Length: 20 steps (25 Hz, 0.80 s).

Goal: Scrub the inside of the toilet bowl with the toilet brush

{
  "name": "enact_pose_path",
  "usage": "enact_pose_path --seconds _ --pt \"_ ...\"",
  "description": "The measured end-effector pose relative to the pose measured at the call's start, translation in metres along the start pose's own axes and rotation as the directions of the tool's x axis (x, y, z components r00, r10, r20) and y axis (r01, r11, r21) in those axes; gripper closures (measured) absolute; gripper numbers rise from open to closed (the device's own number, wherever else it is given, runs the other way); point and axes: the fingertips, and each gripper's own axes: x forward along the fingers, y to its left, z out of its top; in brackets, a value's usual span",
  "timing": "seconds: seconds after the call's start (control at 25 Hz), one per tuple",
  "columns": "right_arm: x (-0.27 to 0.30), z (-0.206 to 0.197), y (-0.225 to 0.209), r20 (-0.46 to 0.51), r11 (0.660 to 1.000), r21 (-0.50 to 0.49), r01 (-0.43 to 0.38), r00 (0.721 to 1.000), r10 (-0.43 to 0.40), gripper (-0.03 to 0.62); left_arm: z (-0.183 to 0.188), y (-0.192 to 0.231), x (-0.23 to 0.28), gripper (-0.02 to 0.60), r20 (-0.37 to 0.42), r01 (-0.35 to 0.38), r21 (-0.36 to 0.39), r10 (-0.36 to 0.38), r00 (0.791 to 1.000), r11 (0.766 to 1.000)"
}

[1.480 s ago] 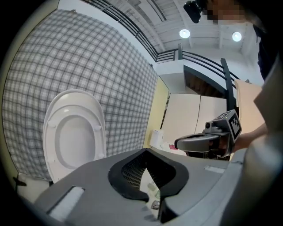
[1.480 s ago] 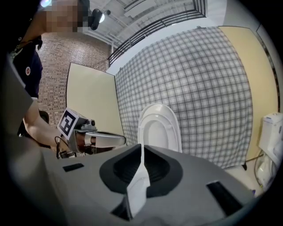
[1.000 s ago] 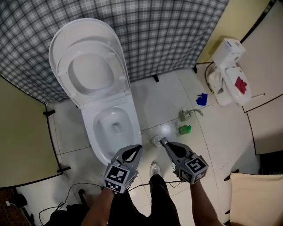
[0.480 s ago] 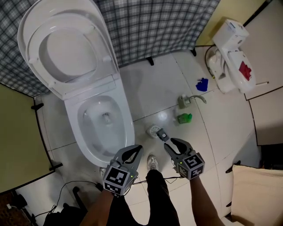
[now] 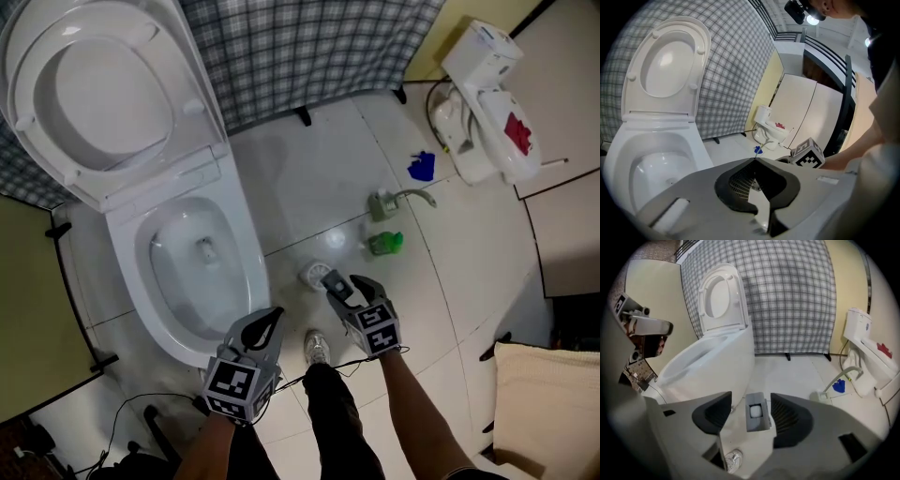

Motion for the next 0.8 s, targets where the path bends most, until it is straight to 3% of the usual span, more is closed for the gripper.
enact_pose_path --seconds 0.64,0.8 --pt "0.08 -0.055 -0.013 -0.219 0.999 -0.048 0.012 0.975 -0.023 0.321 -0.026 0.002 0.0 0.572 -0.027 0.022 -0.038 -0.023 0.999 0.999" --pt "0.083 -0.056 -0.015 -0.229 0.998 -0.065 0.01 0.973 -0.024 0.362 -0.029 0.003 0.0 0.572 -0.031 0.029 -0.042 -0.031 0.999 0.999"
